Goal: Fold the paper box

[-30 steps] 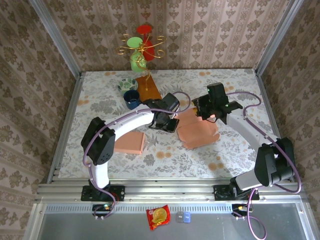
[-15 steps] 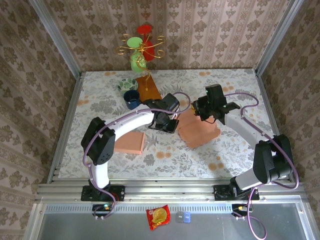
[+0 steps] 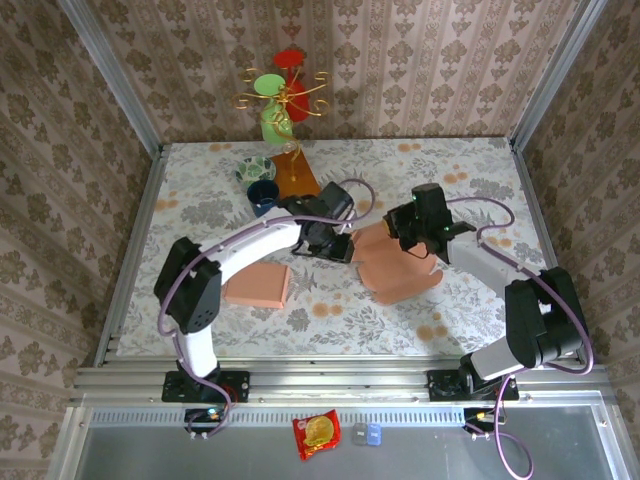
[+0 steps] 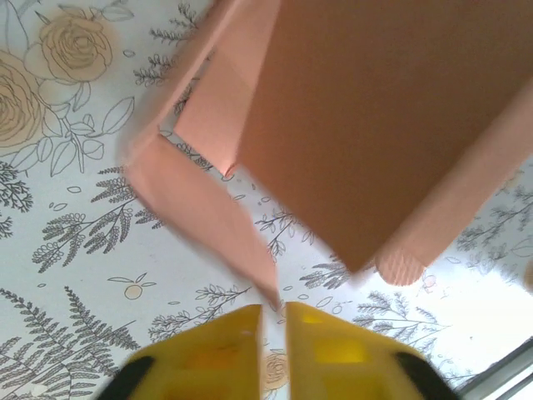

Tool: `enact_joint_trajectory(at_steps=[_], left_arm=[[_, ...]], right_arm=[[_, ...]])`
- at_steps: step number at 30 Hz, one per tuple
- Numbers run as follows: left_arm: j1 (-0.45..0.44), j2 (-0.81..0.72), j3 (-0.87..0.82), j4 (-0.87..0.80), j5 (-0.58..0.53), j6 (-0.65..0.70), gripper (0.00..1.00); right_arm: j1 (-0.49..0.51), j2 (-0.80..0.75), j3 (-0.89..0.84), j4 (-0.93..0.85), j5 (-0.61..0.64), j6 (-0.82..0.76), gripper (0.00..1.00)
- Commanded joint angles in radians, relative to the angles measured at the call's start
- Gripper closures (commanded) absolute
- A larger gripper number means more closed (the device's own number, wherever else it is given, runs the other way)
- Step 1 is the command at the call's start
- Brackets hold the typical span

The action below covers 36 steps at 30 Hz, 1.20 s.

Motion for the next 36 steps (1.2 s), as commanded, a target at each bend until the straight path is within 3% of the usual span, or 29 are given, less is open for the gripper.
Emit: enact_joint_trajectory(at_steps=[1,7,15,22,28,36], left_arm=[[0.040,-0.096,-0.037,0.072,0.099,-0.045,0.70],[0.115,-0.173,-0.128,0.157,0.181,-0.092,0.69],[0.185,-0.149,-0.225,0.247,0.225,-0.001,0.76],[0.172,-0.103,-0.303,0.396,0.216,0.123,0.78],[0.121,-0.060,-0.316,0.462,0.159,0.245,0.76],[0.075,-0.022,-0.352,0.577,0.127,0.318,0.75]], right_arm=[[-0.004,-0.034,-0.078,0.190,0.053,-0.012,1.00],[-0.005,-0.032,-0.144,0.343,0.050,-0.040,1.00],[-0.014,-0.014,-0.244,0.521,0.031,-0.025,1.00],[-0.027,-0.045,-0.297,0.565,0.001,-0.060,1.00],[-0.070,-0.010,-0.380,0.740,-0.082,-0.064,1.00],[-0.080,0.011,-0.400,0.782,-0.123,-0.068,1.00]])
